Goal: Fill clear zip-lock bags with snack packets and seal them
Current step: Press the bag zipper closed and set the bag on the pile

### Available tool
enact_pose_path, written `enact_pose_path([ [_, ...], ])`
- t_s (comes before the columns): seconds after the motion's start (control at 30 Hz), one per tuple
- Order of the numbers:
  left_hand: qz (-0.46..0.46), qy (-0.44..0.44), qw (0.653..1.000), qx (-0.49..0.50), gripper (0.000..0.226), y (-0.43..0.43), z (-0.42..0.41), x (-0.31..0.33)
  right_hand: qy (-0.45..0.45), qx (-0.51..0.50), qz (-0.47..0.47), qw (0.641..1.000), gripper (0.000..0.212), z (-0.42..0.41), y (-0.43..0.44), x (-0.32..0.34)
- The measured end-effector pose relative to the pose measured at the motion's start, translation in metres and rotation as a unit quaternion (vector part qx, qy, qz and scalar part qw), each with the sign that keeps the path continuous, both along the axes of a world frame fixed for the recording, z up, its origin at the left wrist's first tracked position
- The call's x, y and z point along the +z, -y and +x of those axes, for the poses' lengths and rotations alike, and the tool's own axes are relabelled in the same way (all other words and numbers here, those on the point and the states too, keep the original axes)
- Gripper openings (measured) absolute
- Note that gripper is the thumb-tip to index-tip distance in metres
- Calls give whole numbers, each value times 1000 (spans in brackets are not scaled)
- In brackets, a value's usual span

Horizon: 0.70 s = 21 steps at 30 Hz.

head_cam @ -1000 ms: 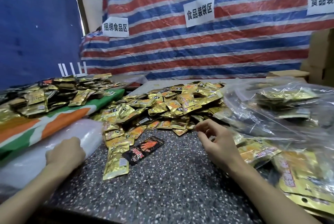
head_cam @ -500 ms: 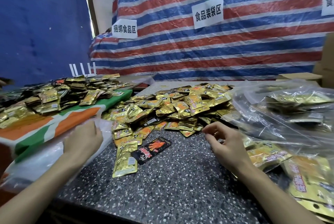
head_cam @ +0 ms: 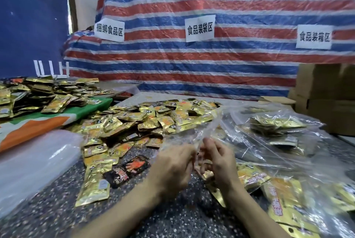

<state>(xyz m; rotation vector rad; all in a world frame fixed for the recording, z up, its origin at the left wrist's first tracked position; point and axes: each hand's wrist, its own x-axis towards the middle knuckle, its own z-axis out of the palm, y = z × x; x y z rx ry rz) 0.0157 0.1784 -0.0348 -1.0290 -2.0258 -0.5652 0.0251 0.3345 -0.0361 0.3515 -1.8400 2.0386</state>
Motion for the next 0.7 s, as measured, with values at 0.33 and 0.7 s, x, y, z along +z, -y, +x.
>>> enact_pose_path([
  [0.33,-53,135,985,-92,13,12,-4,-30,44,-33,146,988,25,-1,1,-7],
  [0.7,231,480,817,-220,37,20,-11,-17,-3,82,219,972,25,11,6,-1],
])
